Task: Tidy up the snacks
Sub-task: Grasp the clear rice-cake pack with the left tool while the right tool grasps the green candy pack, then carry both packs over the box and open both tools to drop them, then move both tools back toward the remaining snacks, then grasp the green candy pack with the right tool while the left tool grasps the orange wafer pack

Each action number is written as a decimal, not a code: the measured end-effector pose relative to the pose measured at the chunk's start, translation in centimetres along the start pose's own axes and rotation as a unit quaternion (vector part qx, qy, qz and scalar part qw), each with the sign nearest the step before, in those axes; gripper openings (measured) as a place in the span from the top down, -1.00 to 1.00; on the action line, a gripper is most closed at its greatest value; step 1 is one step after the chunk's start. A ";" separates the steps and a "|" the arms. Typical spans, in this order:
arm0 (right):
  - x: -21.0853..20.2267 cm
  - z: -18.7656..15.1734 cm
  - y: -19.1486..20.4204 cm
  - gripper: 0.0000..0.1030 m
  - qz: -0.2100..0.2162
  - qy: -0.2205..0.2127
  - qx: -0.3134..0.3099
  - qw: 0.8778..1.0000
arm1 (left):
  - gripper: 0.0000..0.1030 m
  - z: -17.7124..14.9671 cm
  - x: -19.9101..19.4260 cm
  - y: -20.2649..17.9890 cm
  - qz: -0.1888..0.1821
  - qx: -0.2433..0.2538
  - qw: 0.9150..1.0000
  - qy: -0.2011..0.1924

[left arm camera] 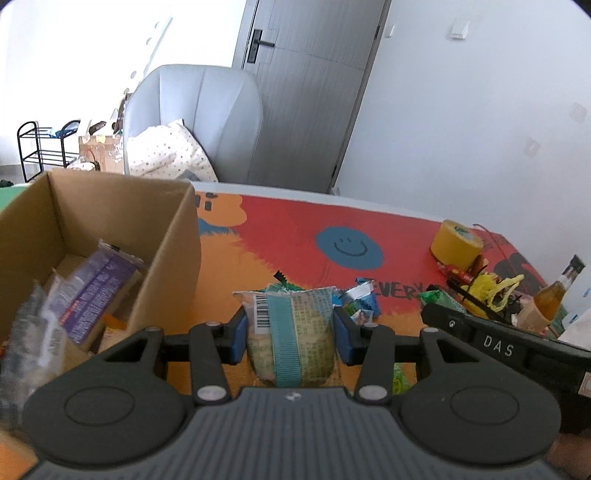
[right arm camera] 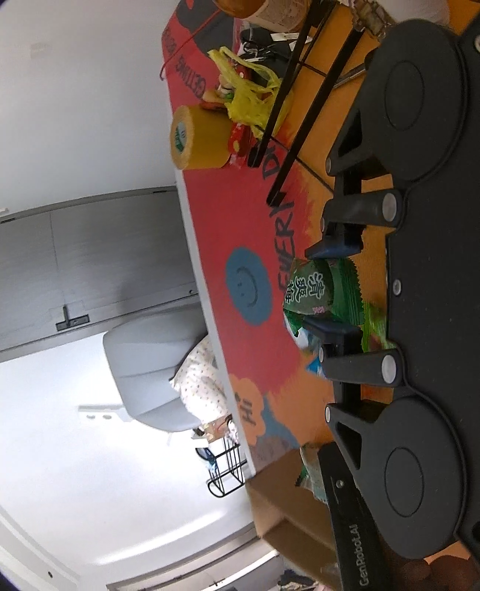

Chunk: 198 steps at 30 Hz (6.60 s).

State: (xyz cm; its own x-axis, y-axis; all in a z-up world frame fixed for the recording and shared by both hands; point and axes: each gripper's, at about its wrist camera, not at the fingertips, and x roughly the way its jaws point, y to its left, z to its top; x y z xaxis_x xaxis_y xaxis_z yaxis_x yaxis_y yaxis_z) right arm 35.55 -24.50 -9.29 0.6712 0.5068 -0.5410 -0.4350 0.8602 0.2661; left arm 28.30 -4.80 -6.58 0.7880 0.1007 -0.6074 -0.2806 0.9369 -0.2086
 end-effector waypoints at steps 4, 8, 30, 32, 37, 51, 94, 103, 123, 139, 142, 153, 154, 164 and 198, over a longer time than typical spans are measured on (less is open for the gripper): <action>-1.4 0.1 1.3 0.39 0.008 -0.009 -0.003 1.000 | 0.12 0.3 -1.7 0.4 -0.006 0.000 1.000 -0.012; -2.6 0.3 2.8 0.39 0.017 -0.016 -0.010 1.000 | 0.12 0.5 -3.2 0.9 -0.008 -0.001 1.000 -0.024; -3.7 1.0 11.8 0.39 0.080 -0.041 -0.045 0.995 | 0.11 2.8 -9.8 8.2 0.026 -0.018 0.997 -0.074; -3.5 1.1 12.4 0.39 0.083 -0.041 -0.048 0.995 | 0.12 3.0 -10.1 9.2 0.029 -0.022 0.996 -0.076; -3.2 1.3 14.0 0.39 0.086 -0.040 -0.060 0.994 | 0.11 3.5 -10.0 11.4 0.037 -0.034 0.996 -0.075; -1.8 1.7 17.0 0.38 0.083 -0.030 -0.080 0.993 | 0.11 4.6 -8.4 15.4 0.035 -0.053 0.996 -0.061; -6.1 0.8 10.1 -0.82 0.024 -0.052 -0.001 0.998 | -0.87 2.7 -10.5 11.6 0.019 -0.026 0.998 -0.059; -7.7 0.1 7.2 -0.82 0.004 -0.060 0.015 0.998 | -0.87 2.0 -10.4 8.3 -0.007 -0.004 0.998 -0.055; -8.0 -1.3 2.0 -0.47 -0.005 -0.041 0.039 0.998 | -0.58 1.0 -7.9 2.6 -0.039 0.021 0.998 -0.040; -2.2 -2.9 0.2 -0.21 0.033 0.013 0.053 0.998 | -0.13 0.3 -2.0 -0.2 -0.006 0.010 1.000 0.008; -0.6 -3.1 0.2 -0.17 0.041 0.027 0.051 0.997 | -0.05 0.1 -1.0 -0.7 0.009 0.007 1.000 0.012; 2.0 -4.4 -0.2 0.38 0.040 0.054 0.039 0.997 | -0.04 -0.8 1.8 -1.1 0.036 -0.004 0.999 0.030; 2.0 -4.4 -0.3 0.39 0.040 0.053 0.042 0.997 | -0.04 -0.9 2.0 -1.0 0.038 -0.004 0.999 0.031; 1.6 -4.2 -1.0 0.41 0.013 0.037 0.054 0.998 | -0.03 -1.5 4.5 -0.5 0.051 -0.024 0.998 0.039; -1.2 -3.5 1.4 0.47 -0.014 0.009 0.041 0.999 | 0.66 -2.1 4.9 -0.5 0.038 0.011 0.997 0.062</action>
State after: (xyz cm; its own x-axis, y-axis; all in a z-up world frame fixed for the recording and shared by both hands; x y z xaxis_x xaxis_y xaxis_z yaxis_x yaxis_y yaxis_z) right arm 32.07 -24.07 -11.07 0.6712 0.4819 -0.5633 -0.3655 0.8762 0.3141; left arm 31.15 -5.46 -11.05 0.6904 0.1303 -0.7116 -0.3230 0.9357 -0.1420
